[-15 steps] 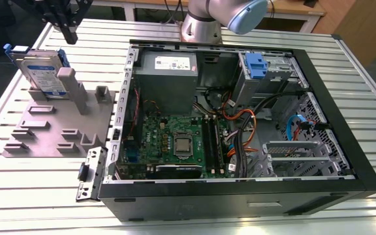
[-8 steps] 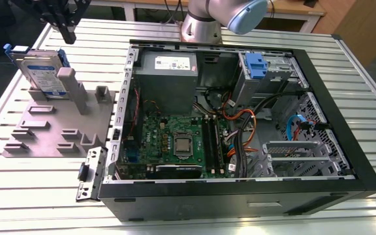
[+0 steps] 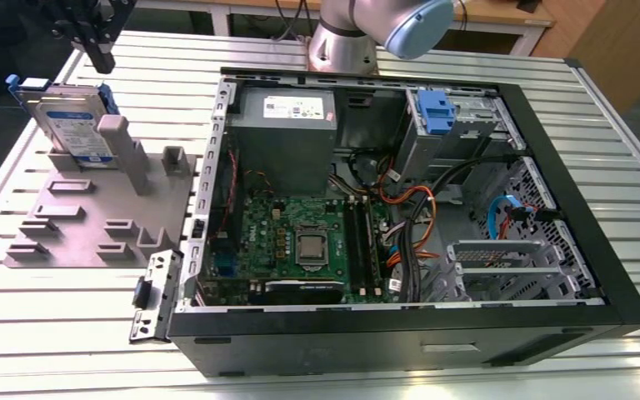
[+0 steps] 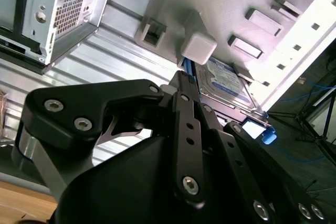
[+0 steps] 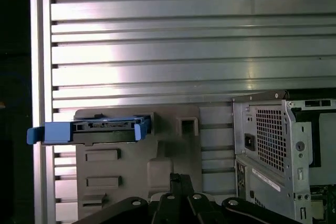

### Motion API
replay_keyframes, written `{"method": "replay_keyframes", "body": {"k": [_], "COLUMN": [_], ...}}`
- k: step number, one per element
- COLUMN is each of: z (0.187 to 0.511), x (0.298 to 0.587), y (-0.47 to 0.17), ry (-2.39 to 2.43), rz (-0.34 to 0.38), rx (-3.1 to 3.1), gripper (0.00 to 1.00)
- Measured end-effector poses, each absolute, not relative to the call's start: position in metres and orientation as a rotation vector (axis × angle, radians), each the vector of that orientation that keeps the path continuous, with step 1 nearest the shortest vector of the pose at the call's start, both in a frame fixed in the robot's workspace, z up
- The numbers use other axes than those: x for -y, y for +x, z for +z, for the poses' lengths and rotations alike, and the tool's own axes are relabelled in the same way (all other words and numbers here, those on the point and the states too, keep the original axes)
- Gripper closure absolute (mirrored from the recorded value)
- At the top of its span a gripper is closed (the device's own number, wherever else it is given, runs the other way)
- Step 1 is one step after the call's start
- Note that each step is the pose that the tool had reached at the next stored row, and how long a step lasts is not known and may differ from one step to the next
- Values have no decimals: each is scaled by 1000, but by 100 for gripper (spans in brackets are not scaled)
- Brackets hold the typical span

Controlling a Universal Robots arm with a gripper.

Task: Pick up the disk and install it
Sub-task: 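Reach for the disk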

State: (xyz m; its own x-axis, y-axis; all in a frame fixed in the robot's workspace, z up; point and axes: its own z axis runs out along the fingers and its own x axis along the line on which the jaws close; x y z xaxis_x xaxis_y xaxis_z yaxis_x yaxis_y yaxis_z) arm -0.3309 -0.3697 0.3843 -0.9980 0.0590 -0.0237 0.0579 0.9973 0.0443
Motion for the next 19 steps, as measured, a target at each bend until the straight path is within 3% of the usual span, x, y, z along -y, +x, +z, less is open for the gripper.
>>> {"method": "replay_keyframes", "body": {"k": [19], "z": [382], "x": [369], "y": [-339], "ry": [91], "rz": [68], "rx": [-3115], "gripper": [89]}}
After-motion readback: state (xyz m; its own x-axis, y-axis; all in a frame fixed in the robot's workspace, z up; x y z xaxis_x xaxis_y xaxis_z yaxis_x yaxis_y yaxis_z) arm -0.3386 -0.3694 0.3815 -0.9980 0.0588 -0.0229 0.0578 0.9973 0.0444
